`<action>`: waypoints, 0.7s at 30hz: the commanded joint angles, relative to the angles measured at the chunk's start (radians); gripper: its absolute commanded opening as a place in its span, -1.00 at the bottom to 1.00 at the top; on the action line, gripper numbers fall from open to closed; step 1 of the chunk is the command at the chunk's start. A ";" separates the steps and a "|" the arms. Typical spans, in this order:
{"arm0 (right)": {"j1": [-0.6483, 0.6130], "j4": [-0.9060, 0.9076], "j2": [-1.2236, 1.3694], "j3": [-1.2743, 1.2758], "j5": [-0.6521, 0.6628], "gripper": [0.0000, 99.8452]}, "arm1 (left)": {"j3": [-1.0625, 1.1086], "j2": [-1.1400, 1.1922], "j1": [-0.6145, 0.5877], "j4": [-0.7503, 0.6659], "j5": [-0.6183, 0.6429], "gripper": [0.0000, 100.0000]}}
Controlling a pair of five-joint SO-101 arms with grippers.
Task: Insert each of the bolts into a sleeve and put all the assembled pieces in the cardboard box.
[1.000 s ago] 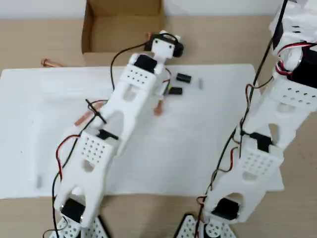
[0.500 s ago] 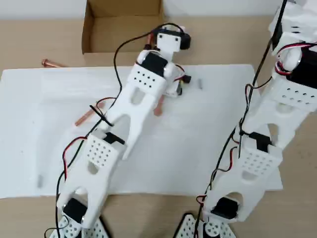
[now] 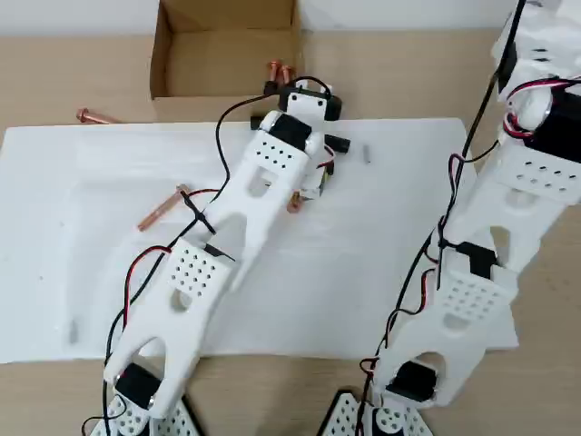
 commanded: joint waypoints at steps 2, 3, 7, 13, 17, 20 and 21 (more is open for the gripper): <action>0.013 0.005 -0.056 -0.042 -0.005 -0.52 | -0.003 0.002 -0.002 -0.003 0.000 -0.96; 0.013 0.005 -0.056 -0.042 -0.005 -0.52 | -0.003 0.001 0.002 -0.002 0.000 -0.99; 0.012 0.005 -0.056 -0.042 -0.005 -0.52 | -0.032 -0.002 0.005 0.046 0.028 -0.98; 0.012 0.005 -0.056 -0.042 -0.005 -0.52 | -0.293 -0.038 0.003 0.160 0.066 -0.98; 0.013 0.005 -0.056 -0.042 -0.005 -0.52 | -0.411 -0.104 0.005 0.167 0.068 -0.99; 0.016 0.005 -0.061 -0.042 -0.005 -0.52 | -0.374 -0.205 -0.005 0.169 0.068 -0.99; 0.016 0.005 -0.061 -0.042 -0.005 -0.52 | -0.344 -0.240 -0.009 0.169 0.068 -0.99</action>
